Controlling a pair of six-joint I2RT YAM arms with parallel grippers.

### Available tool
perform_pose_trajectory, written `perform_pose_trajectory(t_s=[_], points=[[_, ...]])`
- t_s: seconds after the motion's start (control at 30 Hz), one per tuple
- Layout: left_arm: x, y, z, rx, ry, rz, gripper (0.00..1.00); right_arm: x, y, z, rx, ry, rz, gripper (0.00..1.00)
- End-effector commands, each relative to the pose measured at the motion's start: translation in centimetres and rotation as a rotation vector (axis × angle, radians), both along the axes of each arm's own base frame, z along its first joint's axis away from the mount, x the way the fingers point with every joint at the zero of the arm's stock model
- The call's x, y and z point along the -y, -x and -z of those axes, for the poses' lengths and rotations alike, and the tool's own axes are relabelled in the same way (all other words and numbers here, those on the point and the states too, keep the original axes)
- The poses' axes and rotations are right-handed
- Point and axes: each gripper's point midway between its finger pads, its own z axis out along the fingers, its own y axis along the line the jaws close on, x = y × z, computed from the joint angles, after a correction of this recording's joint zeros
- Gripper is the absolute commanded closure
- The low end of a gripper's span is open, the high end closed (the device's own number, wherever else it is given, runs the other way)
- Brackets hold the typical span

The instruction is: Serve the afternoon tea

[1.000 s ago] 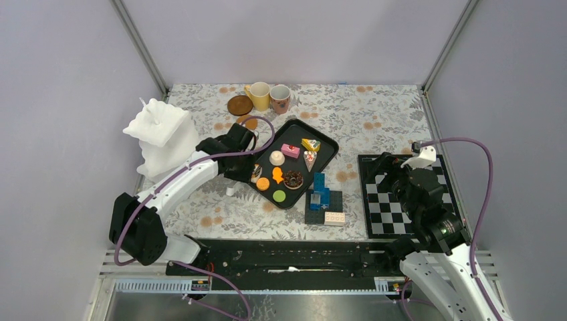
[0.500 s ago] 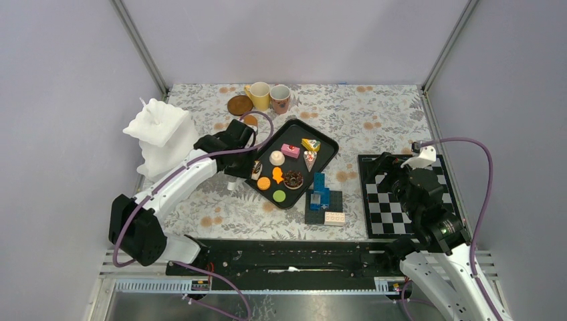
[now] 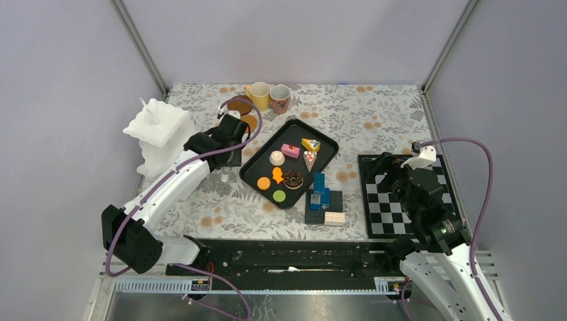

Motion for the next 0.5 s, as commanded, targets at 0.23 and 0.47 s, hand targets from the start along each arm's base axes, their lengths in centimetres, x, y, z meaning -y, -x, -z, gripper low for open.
perform_pose_trajectory(t_s=[0.23, 0.47], points=[[-3.4, -4.8, -1.6, 0.27, -0.064, -0.331, 1.0, -0.9, -0.6, -0.2, 0.034, -0.031, -0.027, 0.02], [-3.5, -5.2, 0.7, 0.297, -0.027, -0.422, 1.0, -1.0, -0.7, 0.1, 0.036, -0.021, -0.034, 0.02]])
